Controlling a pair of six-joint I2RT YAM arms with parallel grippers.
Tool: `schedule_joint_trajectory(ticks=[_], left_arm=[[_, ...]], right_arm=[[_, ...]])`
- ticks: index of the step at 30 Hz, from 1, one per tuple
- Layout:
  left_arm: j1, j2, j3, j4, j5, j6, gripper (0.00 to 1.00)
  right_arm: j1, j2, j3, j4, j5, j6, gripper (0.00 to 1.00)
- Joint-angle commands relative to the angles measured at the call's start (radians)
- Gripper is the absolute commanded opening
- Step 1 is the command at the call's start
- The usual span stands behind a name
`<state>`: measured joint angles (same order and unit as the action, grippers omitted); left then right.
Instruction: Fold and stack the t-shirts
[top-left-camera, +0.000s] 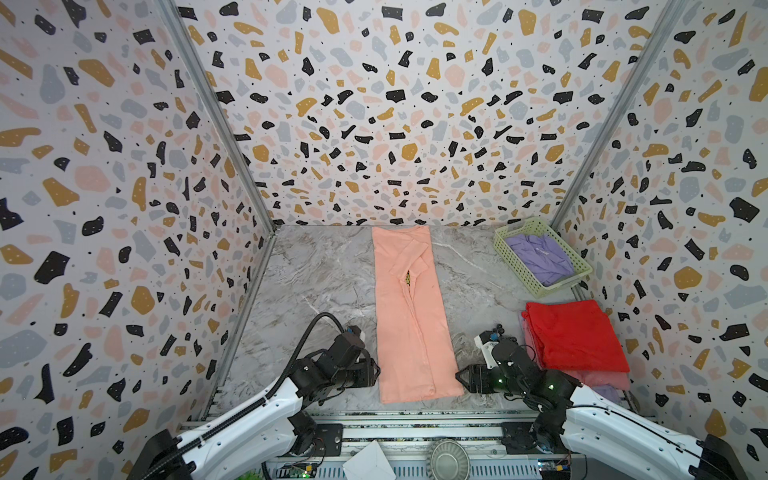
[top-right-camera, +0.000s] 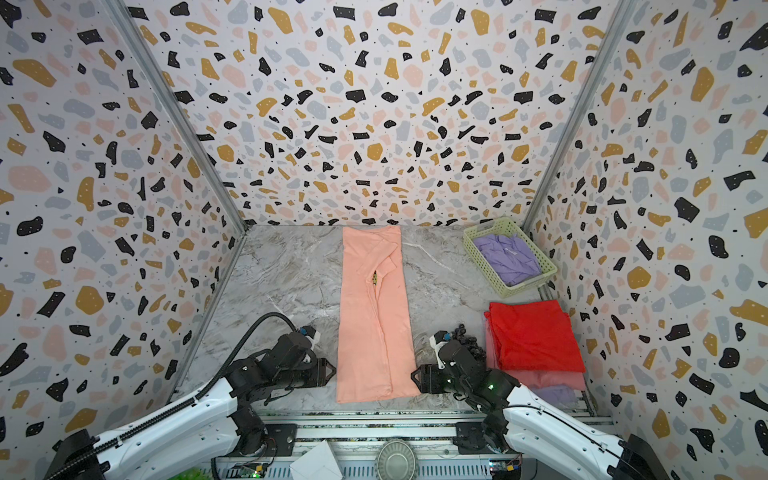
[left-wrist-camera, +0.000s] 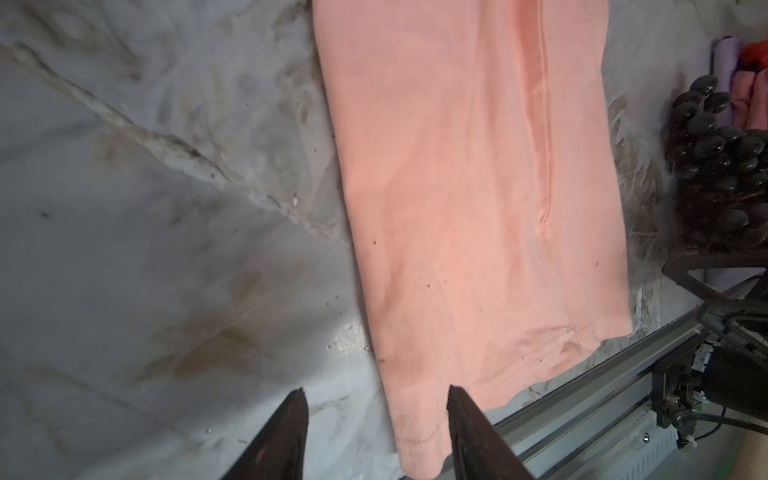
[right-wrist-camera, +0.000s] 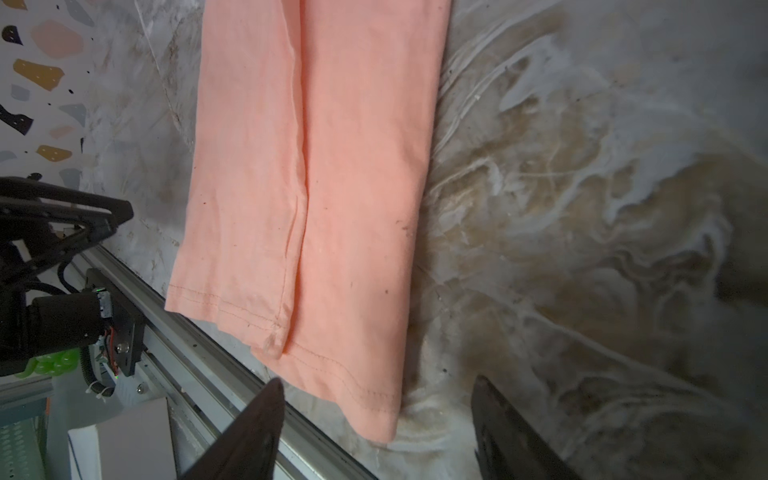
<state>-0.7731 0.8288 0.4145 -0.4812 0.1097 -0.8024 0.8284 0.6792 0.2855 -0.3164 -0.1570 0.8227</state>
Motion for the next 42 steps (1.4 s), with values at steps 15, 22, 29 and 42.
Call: schedule_joint_trajectory(ticks=[15,22,29,42], left_arm=[[-0.025,0.124,-0.075,0.096,0.083,-0.159,0.57],[-0.026,0.149,-0.116,0.192,0.138,-0.222,0.58],[-0.025,0.153,-0.134,0.179,0.128,-0.256,0.59],[-0.026,0.083,-0.189,0.130,0.078,-0.325,0.59]], right_arm=[[-0.005,-0.044,-0.063,-0.085,-0.027,0.054,0.71],[-0.005,-0.050,-0.075,-0.110,-0.086,0.032,0.71],[-0.005,-0.147,-0.092,-0.159,-0.079,0.044,0.76],[-0.012,-0.136,-0.112,-0.163,-0.092,0.024,0.78]])
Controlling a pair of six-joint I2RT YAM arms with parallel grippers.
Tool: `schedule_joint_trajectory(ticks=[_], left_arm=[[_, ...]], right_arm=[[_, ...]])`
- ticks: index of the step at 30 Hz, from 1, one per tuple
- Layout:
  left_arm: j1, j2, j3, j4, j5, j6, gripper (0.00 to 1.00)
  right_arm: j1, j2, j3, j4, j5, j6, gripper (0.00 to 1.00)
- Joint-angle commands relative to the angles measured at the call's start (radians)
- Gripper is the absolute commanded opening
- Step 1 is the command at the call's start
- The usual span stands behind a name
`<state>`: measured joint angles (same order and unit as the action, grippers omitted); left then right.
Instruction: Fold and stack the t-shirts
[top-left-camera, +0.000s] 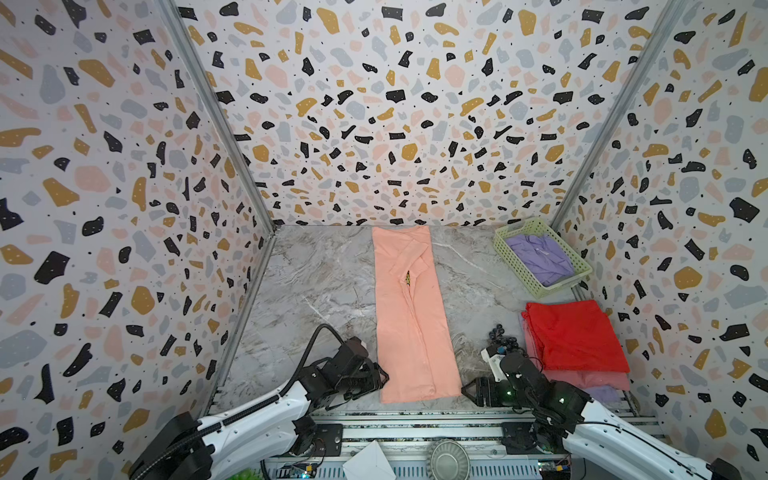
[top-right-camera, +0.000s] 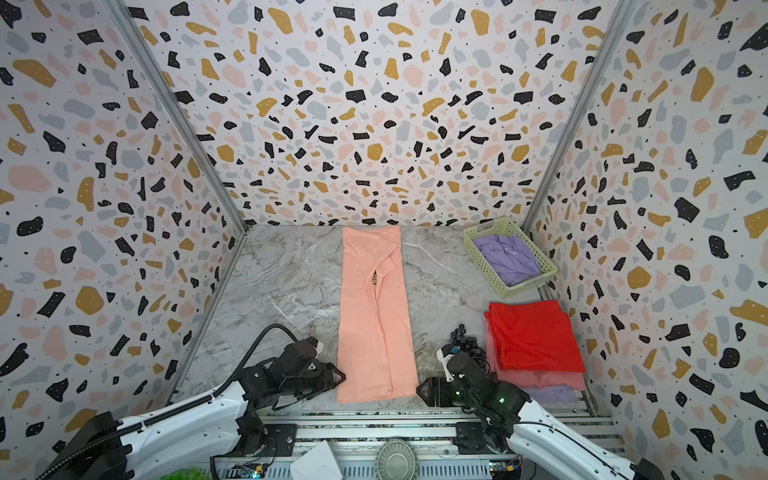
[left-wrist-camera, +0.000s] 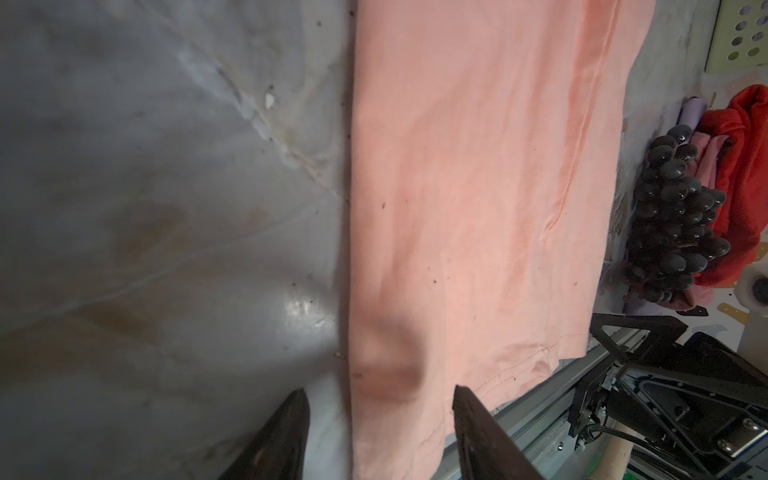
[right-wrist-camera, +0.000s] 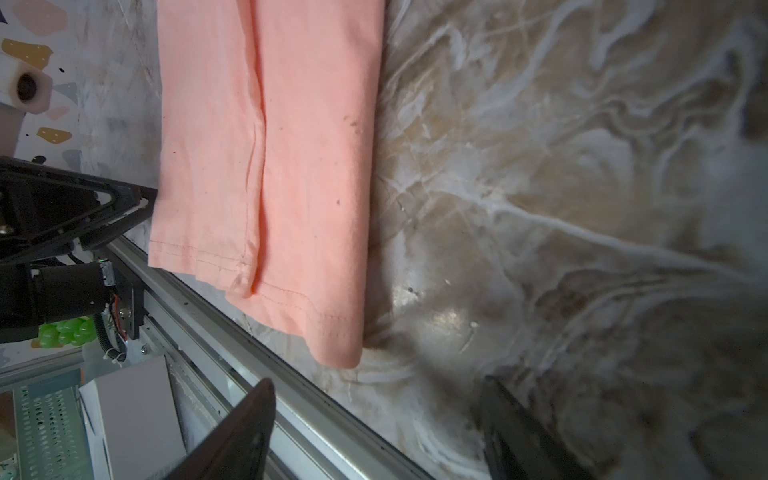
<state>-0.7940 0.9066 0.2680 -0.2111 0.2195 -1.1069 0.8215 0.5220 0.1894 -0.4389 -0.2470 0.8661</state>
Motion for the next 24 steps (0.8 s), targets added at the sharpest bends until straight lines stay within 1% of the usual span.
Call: schedule_joint_trajectory(ticks=[1,6,11,14,19,22,24], left_arm=[[-0.005,-0.003,-0.042,-0.146,-0.039,-0.024,0.59],[-0.005,-0.040,-0.052,-0.153,-0.060,-0.044,0.59],[-0.005,-0.060,-0.061,-0.130,-0.072,-0.029,0.58],[-0.005,-0.053,-0.054,-0.133,-0.067,-0.003,0.57],[-0.005,-0.027,-0.006,-0.141,-0.098,0.059,0.57],[-0.005,-0.001,0.018,-0.157,-0.110,0.101,0.58],[-0.005,0.004,0.020,-0.158,-0.114,0.104,0.58]], right_arm=[[-0.005,0.024,-0.016,-0.040,-0.003,-0.022,0.78],[-0.005,0.018,-0.024,-0.044,-0.025,-0.019,0.78],[-0.005,0.003,-0.035,-0.043,-0.035,-0.003,0.77],[-0.005,-0.010,-0.040,-0.052,-0.036,0.013,0.77],[-0.005,-0.056,-0.038,-0.080,-0.032,0.038,0.78],[-0.005,-0.082,-0.028,-0.103,-0.017,0.052,0.80],[-0.005,-0.088,-0.024,-0.114,-0.009,0.068,0.80]])
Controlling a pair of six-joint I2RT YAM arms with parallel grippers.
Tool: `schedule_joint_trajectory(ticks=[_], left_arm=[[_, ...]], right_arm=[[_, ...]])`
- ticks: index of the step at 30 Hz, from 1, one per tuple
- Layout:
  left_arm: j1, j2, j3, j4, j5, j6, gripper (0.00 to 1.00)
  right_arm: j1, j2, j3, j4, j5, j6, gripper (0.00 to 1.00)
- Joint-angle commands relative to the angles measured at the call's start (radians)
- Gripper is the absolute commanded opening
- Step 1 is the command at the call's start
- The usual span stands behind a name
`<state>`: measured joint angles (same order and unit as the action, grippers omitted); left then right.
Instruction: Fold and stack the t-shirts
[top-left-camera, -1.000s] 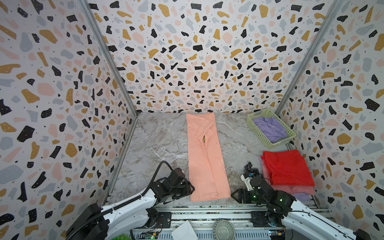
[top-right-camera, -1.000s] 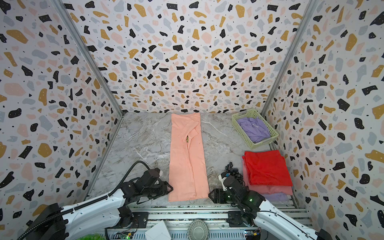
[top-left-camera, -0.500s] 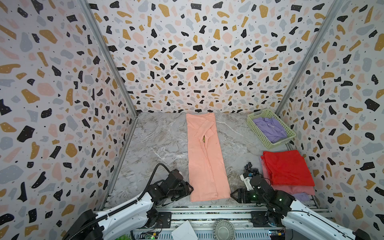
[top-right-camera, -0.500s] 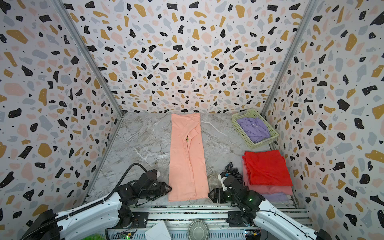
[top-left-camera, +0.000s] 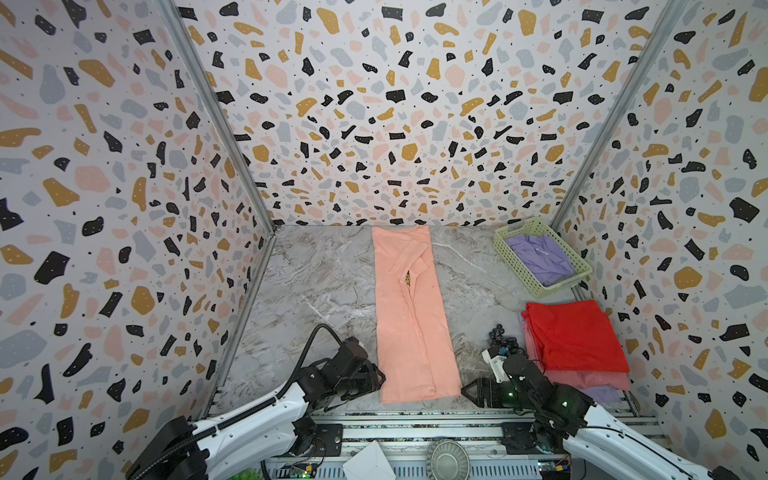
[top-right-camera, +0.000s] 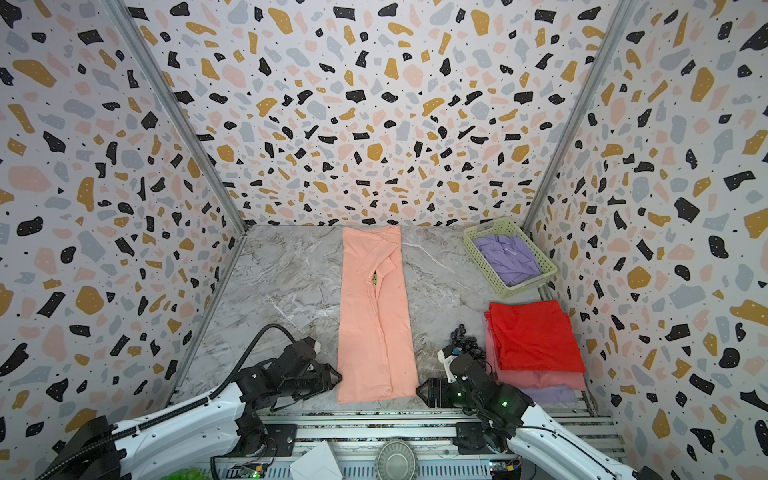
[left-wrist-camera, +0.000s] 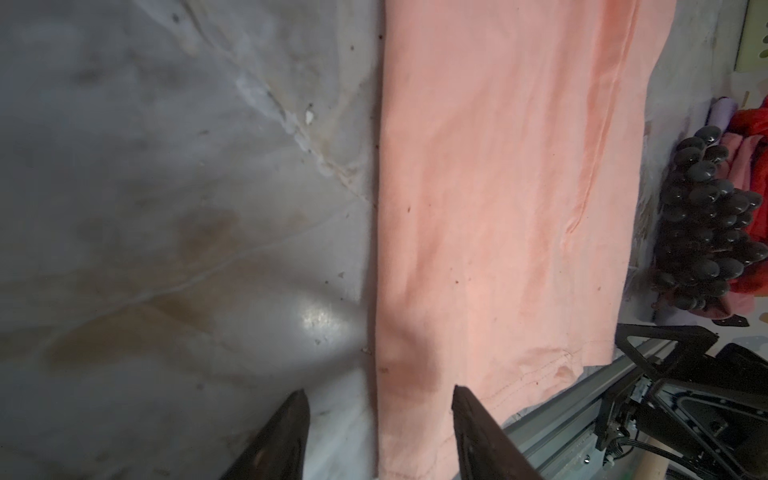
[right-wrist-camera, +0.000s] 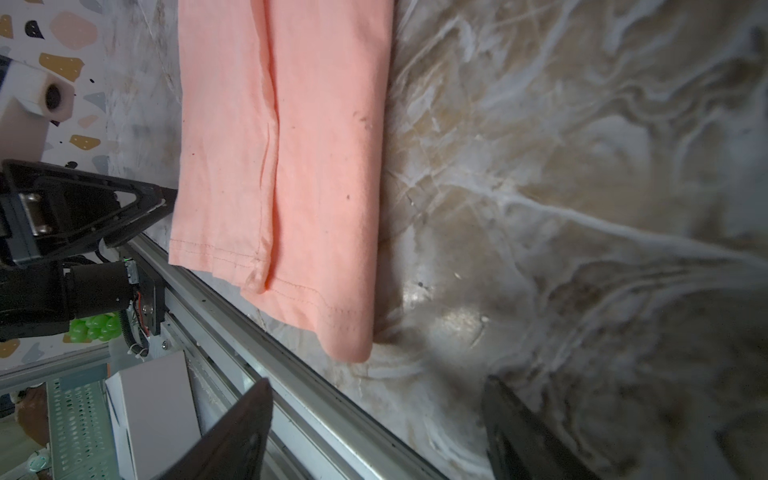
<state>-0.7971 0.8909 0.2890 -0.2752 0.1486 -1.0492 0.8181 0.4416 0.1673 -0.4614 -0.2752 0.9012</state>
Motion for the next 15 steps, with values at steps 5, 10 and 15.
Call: schedule_joint_trajectory(ticks=[5,10,15], left_arm=[[-0.001,0.010,0.004,-0.117,-0.054,0.048,0.58],[-0.001,0.008,0.007,-0.172,-0.069,0.092,0.57],[-0.002,-0.037,-0.017,-0.118,-0.001,0.078,0.55]], right_arm=[[-0.002,-0.007,-0.011,-0.095,0.017,0.064,0.80],[-0.002,-0.001,0.000,-0.108,0.018,0.083,0.79],[-0.002,0.044,0.003,-0.093,0.010,0.096,0.77]])
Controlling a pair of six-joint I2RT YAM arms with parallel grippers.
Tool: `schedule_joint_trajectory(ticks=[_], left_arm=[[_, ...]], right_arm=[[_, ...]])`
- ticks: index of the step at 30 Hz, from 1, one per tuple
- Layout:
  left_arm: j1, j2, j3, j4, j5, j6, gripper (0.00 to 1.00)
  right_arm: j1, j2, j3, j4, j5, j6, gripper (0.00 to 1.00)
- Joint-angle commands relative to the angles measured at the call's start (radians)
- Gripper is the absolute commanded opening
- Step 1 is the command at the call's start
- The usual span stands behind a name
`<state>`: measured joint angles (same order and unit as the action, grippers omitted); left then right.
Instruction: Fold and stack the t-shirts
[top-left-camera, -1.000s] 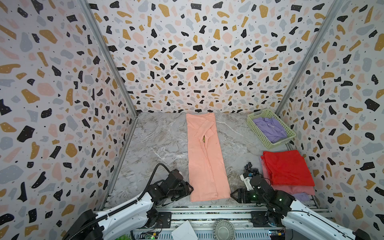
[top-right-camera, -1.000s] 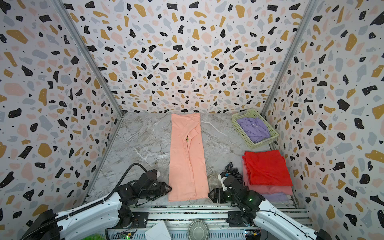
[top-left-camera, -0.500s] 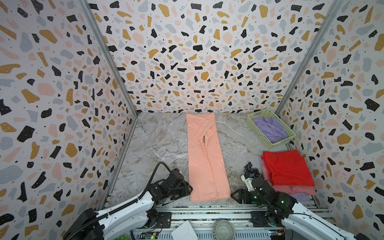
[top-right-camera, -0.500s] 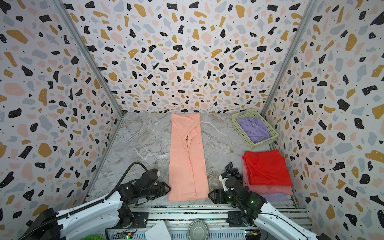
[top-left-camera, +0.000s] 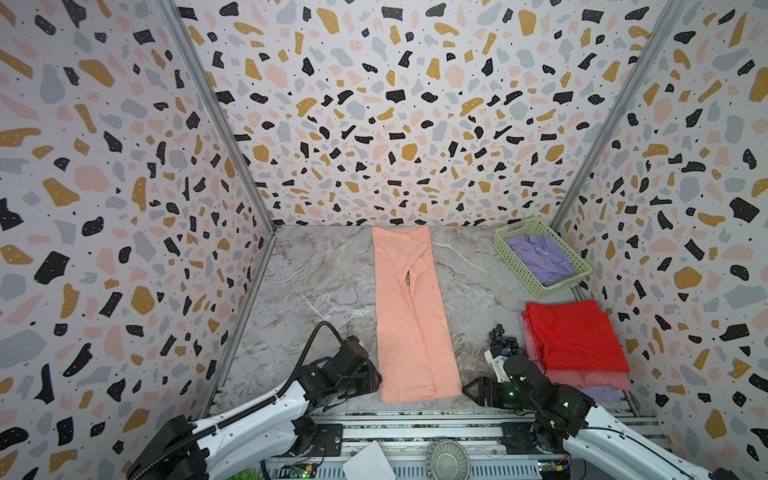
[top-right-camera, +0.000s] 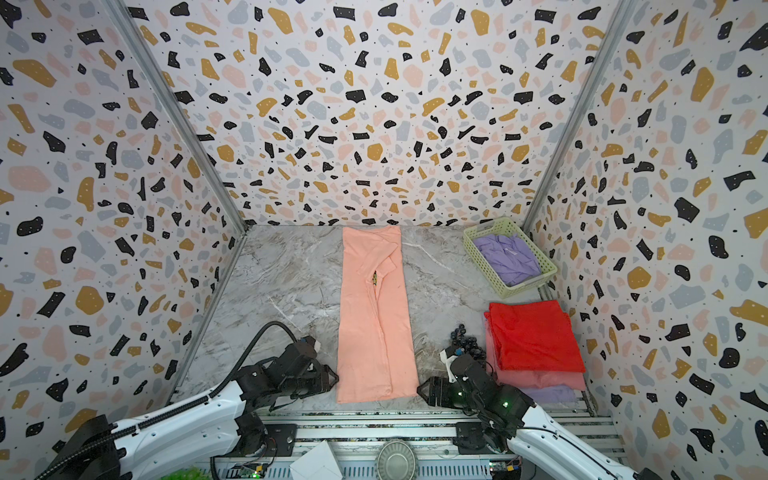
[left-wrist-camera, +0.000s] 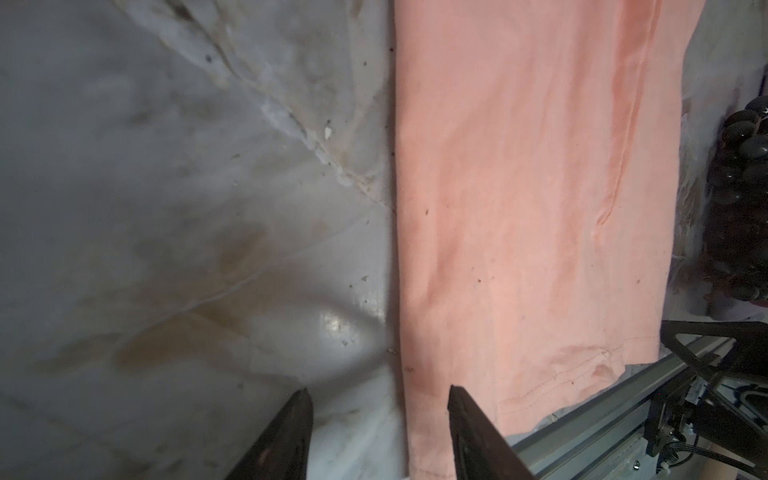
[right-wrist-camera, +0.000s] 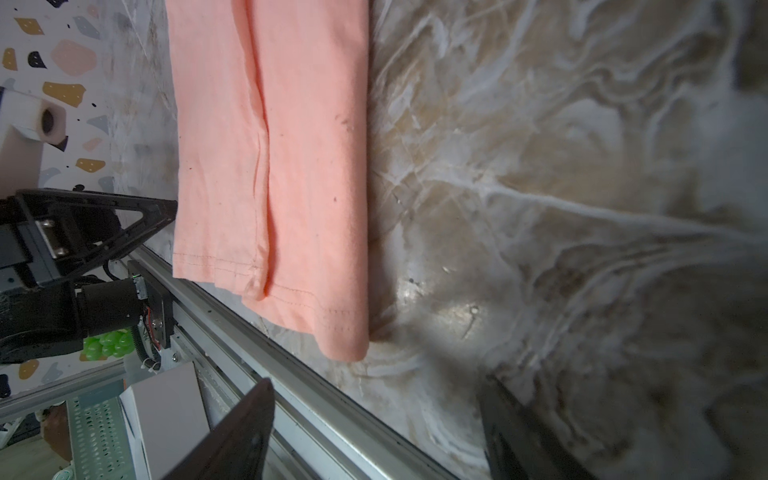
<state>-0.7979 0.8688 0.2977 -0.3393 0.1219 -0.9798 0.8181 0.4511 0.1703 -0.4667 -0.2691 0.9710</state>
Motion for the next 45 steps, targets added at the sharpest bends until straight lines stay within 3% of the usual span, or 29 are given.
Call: schedule_joint_trajectory(ticks=[1,9,15,20,22,25,35,40,45], left_arm=[[-0.002,-0.020,-0.040,-0.039,0.053,-0.010,0.55],[-0.034,-0.053,-0.080,0.039,0.238,-0.090,0.55],[-0.044,-0.004,-0.039,-0.029,0.282,-0.040,0.56],[-0.046,0.035,-0.039,0.016,0.295,-0.038,0.54],[-0.047,0.032,-0.046,0.051,0.308,-0.056,0.49],[-0.046,0.026,-0.053,0.087,0.308,-0.077,0.33],[-0.046,0.028,0.007,0.102,0.256,-0.028,0.03],[-0.047,-0.006,0.028,0.090,0.246,-0.025,0.00],[-0.047,-0.033,0.082,0.097,0.216,-0.029,0.00]], right_arm=[[-0.002,0.044,0.000,-0.074,0.002,0.025,0.77],[-0.002,0.106,-0.005,0.017,-0.007,0.023,0.77],[-0.001,0.193,-0.009,0.108,-0.062,0.009,0.74],[0.000,0.240,-0.012,0.150,-0.085,0.003,0.65],[0.000,0.246,-0.017,0.167,-0.086,0.004,0.58],[-0.001,0.255,-0.036,0.249,-0.096,0.010,0.43],[0.000,0.384,0.026,0.342,-0.080,-0.062,0.13],[0.000,0.362,0.062,0.353,-0.071,-0.077,0.01],[0.000,0.363,0.135,0.339,-0.049,-0.102,0.00]])
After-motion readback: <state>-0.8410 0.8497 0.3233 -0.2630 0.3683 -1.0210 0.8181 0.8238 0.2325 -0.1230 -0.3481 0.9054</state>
